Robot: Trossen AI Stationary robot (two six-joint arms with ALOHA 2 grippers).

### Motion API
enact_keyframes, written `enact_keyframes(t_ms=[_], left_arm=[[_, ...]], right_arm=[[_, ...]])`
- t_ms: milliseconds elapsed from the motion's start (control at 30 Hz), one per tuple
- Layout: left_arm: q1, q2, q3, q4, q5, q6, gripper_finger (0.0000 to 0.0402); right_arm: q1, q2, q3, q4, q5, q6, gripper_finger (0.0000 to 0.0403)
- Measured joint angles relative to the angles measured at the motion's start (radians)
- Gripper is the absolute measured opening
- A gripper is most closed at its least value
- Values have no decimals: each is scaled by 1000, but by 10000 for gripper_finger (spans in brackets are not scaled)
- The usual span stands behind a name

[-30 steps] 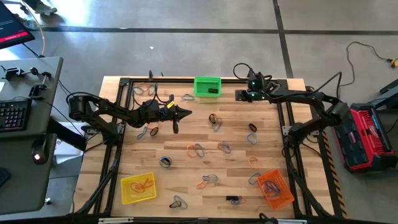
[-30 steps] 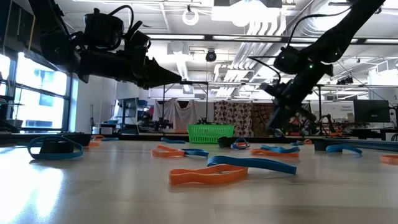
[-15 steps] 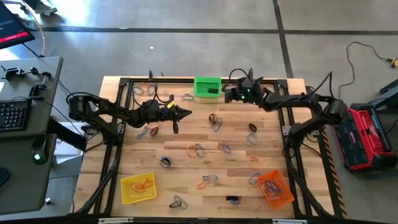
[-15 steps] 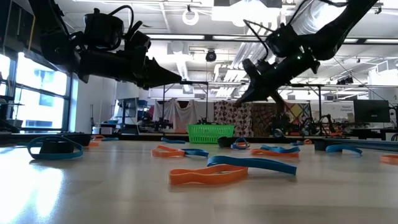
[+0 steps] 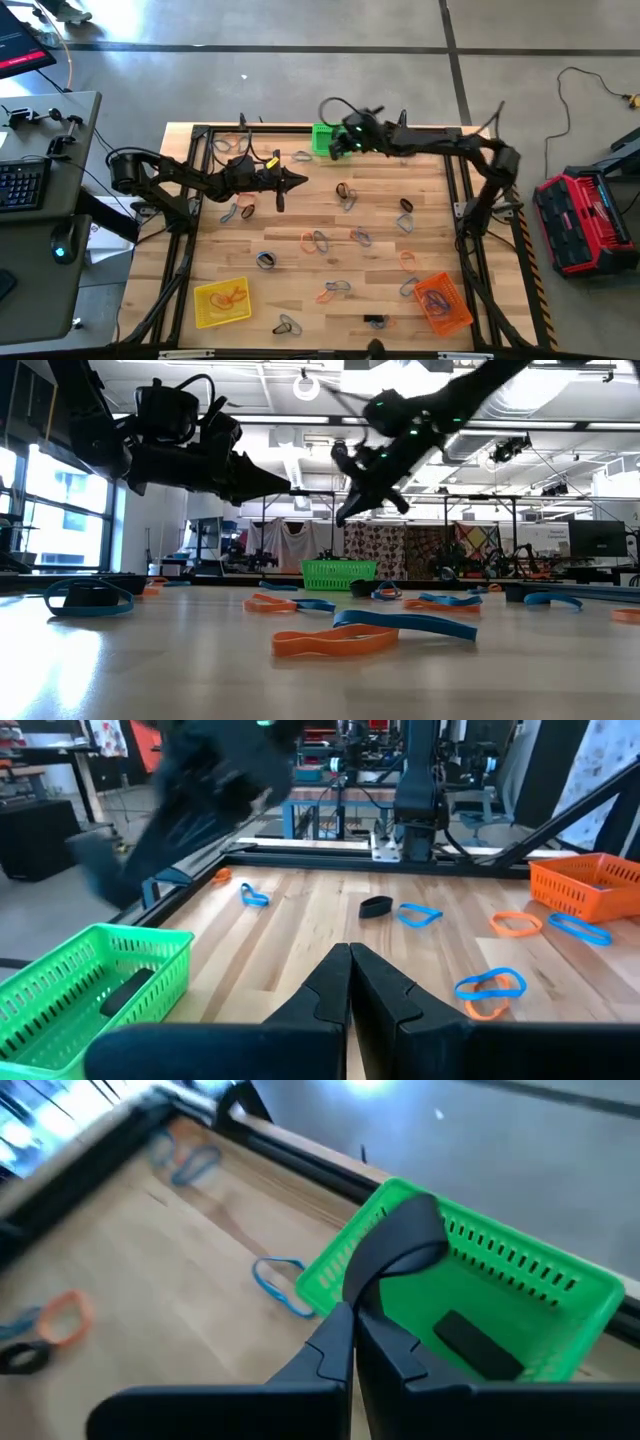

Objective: Sort rubber bands into baskets
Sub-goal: Put the black rubber band into the green bin

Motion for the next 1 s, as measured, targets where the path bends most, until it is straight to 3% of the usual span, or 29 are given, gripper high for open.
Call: enact_keyframes(t_ms=[233,533,733,1000], left_arm=[[1,0,0,1,1,16,0],[0,0,0,1,1,18,0],[-1,0,0,-1,1,18,0],[-1,0,0,-7,2,17,0]], right_arm=[[-18,207,327,-302,-21,19,0],[-70,438,625,-591,-35,11,0],[-103,527,718,-681,-72,22,0],[-125,574,720,-694,-98,41,0]])
